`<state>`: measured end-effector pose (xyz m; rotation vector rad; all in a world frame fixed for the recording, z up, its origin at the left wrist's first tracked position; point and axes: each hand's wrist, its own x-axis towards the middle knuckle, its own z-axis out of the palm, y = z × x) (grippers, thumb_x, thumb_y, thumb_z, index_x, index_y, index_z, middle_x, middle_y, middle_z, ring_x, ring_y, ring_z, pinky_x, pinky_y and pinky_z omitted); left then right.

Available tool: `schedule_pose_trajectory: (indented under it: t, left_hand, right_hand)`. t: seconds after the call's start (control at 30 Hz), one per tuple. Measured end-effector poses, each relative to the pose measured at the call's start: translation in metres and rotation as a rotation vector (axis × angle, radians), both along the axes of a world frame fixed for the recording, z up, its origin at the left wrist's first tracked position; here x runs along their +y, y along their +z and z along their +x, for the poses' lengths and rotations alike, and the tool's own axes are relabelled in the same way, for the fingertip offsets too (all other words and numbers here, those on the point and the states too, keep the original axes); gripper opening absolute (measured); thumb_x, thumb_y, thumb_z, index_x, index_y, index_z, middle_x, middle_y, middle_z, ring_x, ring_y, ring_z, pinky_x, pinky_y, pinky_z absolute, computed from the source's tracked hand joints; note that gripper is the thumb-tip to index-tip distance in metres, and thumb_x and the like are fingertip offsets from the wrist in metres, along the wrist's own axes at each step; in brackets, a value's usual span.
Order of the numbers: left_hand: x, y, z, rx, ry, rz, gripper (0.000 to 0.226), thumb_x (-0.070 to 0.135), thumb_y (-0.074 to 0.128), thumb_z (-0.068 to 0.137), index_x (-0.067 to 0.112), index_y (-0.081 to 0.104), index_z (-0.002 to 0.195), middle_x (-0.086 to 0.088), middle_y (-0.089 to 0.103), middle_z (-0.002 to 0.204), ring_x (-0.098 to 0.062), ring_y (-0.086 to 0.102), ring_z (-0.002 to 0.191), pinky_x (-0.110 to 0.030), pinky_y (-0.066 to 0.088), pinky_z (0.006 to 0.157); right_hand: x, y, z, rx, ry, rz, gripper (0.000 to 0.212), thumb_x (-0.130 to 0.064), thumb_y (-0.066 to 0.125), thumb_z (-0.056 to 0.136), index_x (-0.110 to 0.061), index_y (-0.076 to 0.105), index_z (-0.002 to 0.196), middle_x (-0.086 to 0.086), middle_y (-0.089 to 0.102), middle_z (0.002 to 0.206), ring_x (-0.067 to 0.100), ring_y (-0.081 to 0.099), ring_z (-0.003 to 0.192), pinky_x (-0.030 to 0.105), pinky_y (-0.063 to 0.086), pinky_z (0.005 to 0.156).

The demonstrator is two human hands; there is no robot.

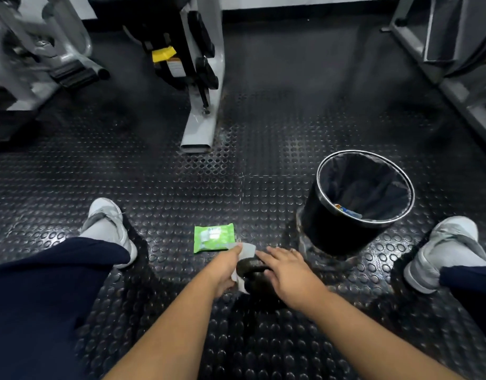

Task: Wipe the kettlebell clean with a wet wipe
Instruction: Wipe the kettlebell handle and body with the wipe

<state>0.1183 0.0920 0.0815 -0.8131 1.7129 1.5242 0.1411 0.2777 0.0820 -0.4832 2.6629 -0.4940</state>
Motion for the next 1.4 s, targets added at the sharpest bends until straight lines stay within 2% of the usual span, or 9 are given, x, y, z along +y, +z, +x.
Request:
schedule_pose_trajectory:
  t: [0.2, 0.37, 0.5, 0.73, 0.87, 1.07, 1.2, 1.33, 1.4]
  left_hand:
    - [0.015, -0.003, -0.005, -0.073, 0.011, 0.207, 0.09, 0.087, 0.032, 0.088, 0.015, 0.072, 0.123, -0.012, 0.077, 0.114, -0.028, 0.074, 0.105, -0.037, 0.057, 0.082]
    - [0.005, -0.013, -0.008, -0.081, 0.051, 0.221, 0.106, 0.094, 0.028, 0.081, 0.01, 0.072, 0.128, -0.02, 0.07, 0.128, -0.036, 0.067, 0.12, -0.05, 0.049, 0.108]
    - [0.014, -0.001, -0.019, -0.11, -0.088, 0.114, 0.097, 0.089, 0.025, 0.088, 0.013, 0.073, 0.124, -0.013, 0.076, 0.118, -0.028, 0.073, 0.11, -0.036, 0.056, 0.081]
    - [0.033, 0.017, -0.032, -0.092, -0.53, -0.213, 0.088, 0.085, 0.024, 0.089, 0.026, 0.05, 0.15, -0.009, 0.049, 0.155, -0.028, 0.046, 0.14, -0.048, 0.032, 0.116]
    - [0.043, 0.039, -0.036, -0.152, -0.696, -0.202, 0.091, 0.088, 0.023, 0.087, 0.033, 0.032, 0.159, -0.01, 0.024, 0.169, -0.038, 0.031, 0.15, -0.053, 0.028, 0.118]
    - [0.034, 0.005, -0.041, -0.148, -0.506, -0.191, 0.102, 0.094, 0.03, 0.073, 0.03, 0.043, 0.152, -0.01, 0.048, 0.155, -0.035, 0.052, 0.134, -0.049, 0.037, 0.106]
    - [0.016, 0.004, -0.023, -0.154, -0.311, -0.015, 0.089, 0.088, 0.024, 0.089, 0.02, 0.061, 0.133, -0.008, 0.074, 0.124, -0.023, 0.072, 0.104, -0.035, 0.05, 0.077]
    - [0.0, 0.004, -0.009, -0.15, -0.168, 0.179, 0.095, 0.086, 0.021, 0.091, 0.013, 0.069, 0.129, -0.011, 0.075, 0.122, -0.029, 0.072, 0.113, -0.041, 0.059, 0.094]
    - [-0.002, 0.011, -0.005, -0.12, -0.148, 0.165, 0.089, 0.081, 0.016, 0.095, 0.014, 0.071, 0.116, -0.005, 0.079, 0.106, -0.021, 0.077, 0.096, -0.028, 0.063, 0.068]
  right_hand:
    - [-0.002, -0.007, 0.003, 0.056, -0.047, -0.033, 0.052, -0.031, 0.037, 0.107, -0.039, 0.025, 0.157, -0.006, 0.026, 0.165, 0.016, 0.019, 0.152, 0.042, 0.002, 0.124]
    - [-0.001, -0.012, 0.002, 0.059, -0.067, -0.071, 0.051, -0.032, 0.038, 0.106, -0.04, 0.028, 0.155, -0.008, 0.028, 0.163, 0.014, 0.021, 0.151, 0.042, -0.001, 0.124]
    - [-0.001, -0.014, 0.004, 0.066, -0.069, -0.084, 0.051, -0.032, 0.038, 0.107, -0.041, 0.026, 0.156, -0.009, 0.028, 0.163, 0.013, 0.02, 0.151, 0.041, -0.002, 0.124]
    - [0.0, -0.011, 0.002, 0.045, -0.081, -0.121, 0.051, -0.027, 0.044, 0.104, -0.036, 0.035, 0.153, -0.008, 0.035, 0.16, 0.016, 0.025, 0.149, 0.043, 0.001, 0.123]
    - [-0.002, -0.012, -0.001, 0.012, -0.093, -0.13, 0.048, -0.025, 0.051, 0.1, -0.032, 0.046, 0.147, -0.006, 0.043, 0.155, 0.017, 0.031, 0.146, 0.044, 0.005, 0.123]
    - [-0.001, -0.015, -0.004, -0.002, -0.068, -0.083, 0.052, -0.029, 0.049, 0.101, -0.034, 0.039, 0.152, -0.005, 0.036, 0.16, 0.019, 0.028, 0.148, 0.045, 0.012, 0.123]
    - [-0.003, -0.016, -0.005, -0.016, -0.087, -0.092, 0.053, -0.029, 0.048, 0.103, -0.039, 0.034, 0.154, -0.006, 0.033, 0.162, 0.019, 0.026, 0.149, 0.045, 0.011, 0.124]
    - [-0.002, -0.017, -0.003, -0.014, -0.092, -0.09, 0.052, -0.03, 0.047, 0.104, -0.041, 0.034, 0.153, -0.006, 0.034, 0.161, 0.018, 0.027, 0.149, 0.044, 0.01, 0.124]
    - [-0.002, -0.016, -0.003, -0.004, -0.097, -0.096, 0.051, -0.031, 0.046, 0.104, -0.041, 0.035, 0.153, -0.007, 0.035, 0.161, 0.017, 0.027, 0.149, 0.043, 0.009, 0.124]
